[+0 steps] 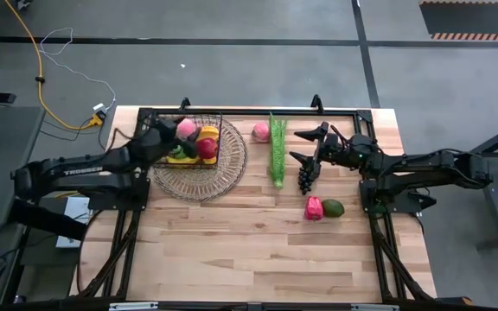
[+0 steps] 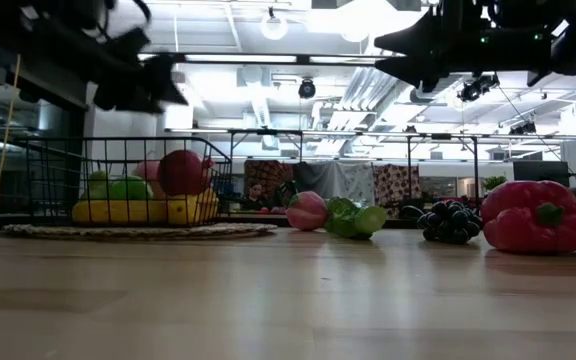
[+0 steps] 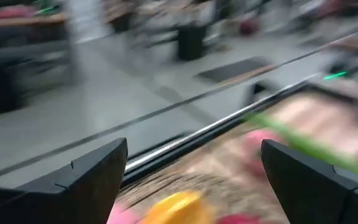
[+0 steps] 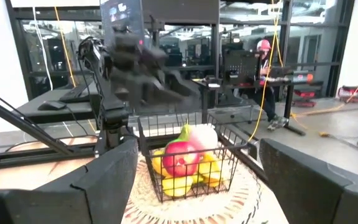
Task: Build produce basket
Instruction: Put the black mangosteen into the black wire basket
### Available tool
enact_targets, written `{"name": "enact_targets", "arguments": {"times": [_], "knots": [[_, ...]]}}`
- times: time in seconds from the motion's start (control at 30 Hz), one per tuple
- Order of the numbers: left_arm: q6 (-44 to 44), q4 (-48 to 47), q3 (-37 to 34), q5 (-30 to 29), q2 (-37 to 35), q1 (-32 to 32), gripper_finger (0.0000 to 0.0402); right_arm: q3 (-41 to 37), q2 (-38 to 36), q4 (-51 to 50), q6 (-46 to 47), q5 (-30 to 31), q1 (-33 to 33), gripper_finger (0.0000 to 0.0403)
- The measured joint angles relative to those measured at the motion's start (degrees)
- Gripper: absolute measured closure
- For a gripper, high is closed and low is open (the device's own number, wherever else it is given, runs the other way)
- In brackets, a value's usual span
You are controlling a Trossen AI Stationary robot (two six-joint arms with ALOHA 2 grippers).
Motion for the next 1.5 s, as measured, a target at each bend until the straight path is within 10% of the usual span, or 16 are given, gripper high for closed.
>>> {"name": "enact_targets", "arguments": {"times": [0.3,0.8,1.17,1.5], "knots": [[5.4,10.1,-2.6,31.2,-11.4,-6.5,0.0048,0.0,0.0,-1.1,4.0,-0.4,0.0,0.0079],[5.4,11.2,-3.5,31.0,-13.0,-7.6,0.0048,0.1,0.0,-4.5,11.0,8.3,0.0,0.0079],[5.4,11.2,-3.5,30.9,-11.6,-7.5,0.0048,19.2,6.3,-69.0,36.4,41.0,0.0,0.0079],[5.4,11.3,-3.5,30.9,-10.6,-7.5,0.0048,25.6,22.9,-104.9,58.7,40.7,-7.1,0.0079]]}}
